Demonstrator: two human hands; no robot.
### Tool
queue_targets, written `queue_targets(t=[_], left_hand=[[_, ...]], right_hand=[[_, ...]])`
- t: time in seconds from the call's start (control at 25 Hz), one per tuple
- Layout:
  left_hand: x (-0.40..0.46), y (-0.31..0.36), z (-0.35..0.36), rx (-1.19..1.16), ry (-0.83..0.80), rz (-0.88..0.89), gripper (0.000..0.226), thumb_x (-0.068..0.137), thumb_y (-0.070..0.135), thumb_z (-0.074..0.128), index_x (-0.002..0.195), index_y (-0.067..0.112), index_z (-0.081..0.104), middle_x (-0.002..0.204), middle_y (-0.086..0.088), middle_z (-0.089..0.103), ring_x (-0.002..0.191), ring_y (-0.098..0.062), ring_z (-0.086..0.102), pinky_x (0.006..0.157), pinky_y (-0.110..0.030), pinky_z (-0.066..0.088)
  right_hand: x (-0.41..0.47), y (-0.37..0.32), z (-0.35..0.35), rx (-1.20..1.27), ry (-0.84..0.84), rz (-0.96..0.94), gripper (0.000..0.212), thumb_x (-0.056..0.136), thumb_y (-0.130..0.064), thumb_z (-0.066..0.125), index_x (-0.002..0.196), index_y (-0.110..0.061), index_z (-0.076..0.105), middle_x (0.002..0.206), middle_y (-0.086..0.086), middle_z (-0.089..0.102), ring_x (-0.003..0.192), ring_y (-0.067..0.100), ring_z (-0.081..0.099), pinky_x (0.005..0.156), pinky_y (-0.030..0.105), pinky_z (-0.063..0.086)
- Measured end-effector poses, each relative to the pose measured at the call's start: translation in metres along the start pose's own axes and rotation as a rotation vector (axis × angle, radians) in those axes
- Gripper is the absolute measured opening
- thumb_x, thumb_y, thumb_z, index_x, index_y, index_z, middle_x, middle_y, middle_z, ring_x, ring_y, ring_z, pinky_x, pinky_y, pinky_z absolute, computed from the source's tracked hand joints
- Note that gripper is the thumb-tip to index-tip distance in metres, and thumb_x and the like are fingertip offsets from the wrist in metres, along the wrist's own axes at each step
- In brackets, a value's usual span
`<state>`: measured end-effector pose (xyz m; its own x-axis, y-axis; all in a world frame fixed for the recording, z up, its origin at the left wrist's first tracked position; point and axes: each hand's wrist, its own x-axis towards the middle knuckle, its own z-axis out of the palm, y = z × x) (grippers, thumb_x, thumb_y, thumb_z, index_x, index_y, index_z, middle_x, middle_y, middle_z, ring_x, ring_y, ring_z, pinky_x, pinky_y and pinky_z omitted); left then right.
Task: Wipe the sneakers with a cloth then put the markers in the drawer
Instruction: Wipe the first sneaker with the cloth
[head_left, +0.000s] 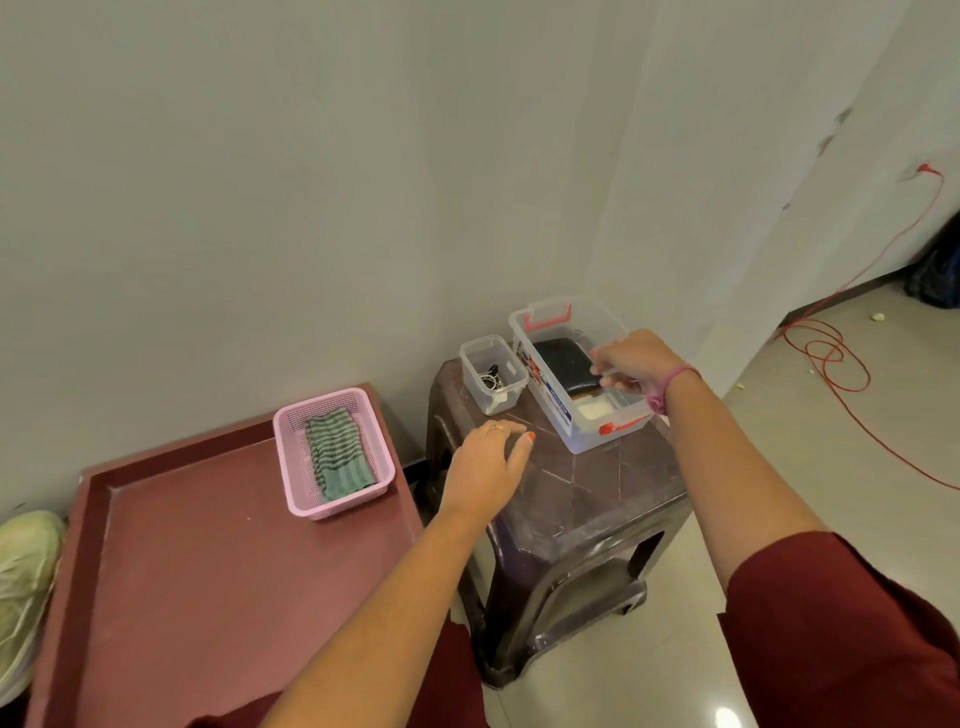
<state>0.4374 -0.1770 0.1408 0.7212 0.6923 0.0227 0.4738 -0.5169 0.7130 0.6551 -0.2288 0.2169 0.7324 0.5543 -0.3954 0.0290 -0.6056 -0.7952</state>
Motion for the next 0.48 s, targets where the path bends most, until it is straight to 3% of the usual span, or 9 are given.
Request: queue_targets(t=[0.12, 0.24, 0.48], left_hand=[[-0.028, -0.019, -0.027, -0.048, 0.049, -0.033, 0.029, 0.099, 0.035, 0.047, 0.116, 0.021, 0.065, 0.112, 0.006, 0.065, 0.1, -0.006, 0.059, 0.09, -0.023, 0.047], [-0.05, -0.039, -0.05, -0.09, 0.133, -0.064, 0.023, 0.098, 0.03, 0.051, 0.109, 0.02, 0.068, 0.102, 0.007, 0.066, 0.095, -0.006, 0.06, 0.088, -0.024, 0.048], [-0.105, -0.104, -0.105, -0.216, 0.356, -0.237, 0.018, 0.096, 0.024, 0.056, 0.099, 0.015, 0.07, 0.093, 0.01, 0.066, 0.085, -0.006, 0.06, 0.066, -0.001, 0.037]], right_hand=[[-0.029, -0.01, 0.033, 0.14, -0.034, -0.08, 0.009, 0.088, -0.009, 0.056, 0.088, -0.008, 0.065, 0.08, 0.009, 0.064, 0.05, 0.01, 0.05, 0.042, 0.017, 0.038], [-0.049, -0.012, 0.066, 0.201, -0.05, -0.145, 0.01, 0.089, -0.013, 0.058, 0.087, -0.01, 0.067, 0.075, 0.005, 0.064, 0.045, 0.006, 0.05, 0.042, 0.016, 0.037], [-0.075, -0.014, 0.165, 0.23, -0.198, -0.1, 0.008, 0.089, -0.019, 0.061, 0.09, -0.016, 0.068, 0.077, 0.001, 0.067, 0.052, 0.005, 0.053, 0.042, 0.013, 0.042]])
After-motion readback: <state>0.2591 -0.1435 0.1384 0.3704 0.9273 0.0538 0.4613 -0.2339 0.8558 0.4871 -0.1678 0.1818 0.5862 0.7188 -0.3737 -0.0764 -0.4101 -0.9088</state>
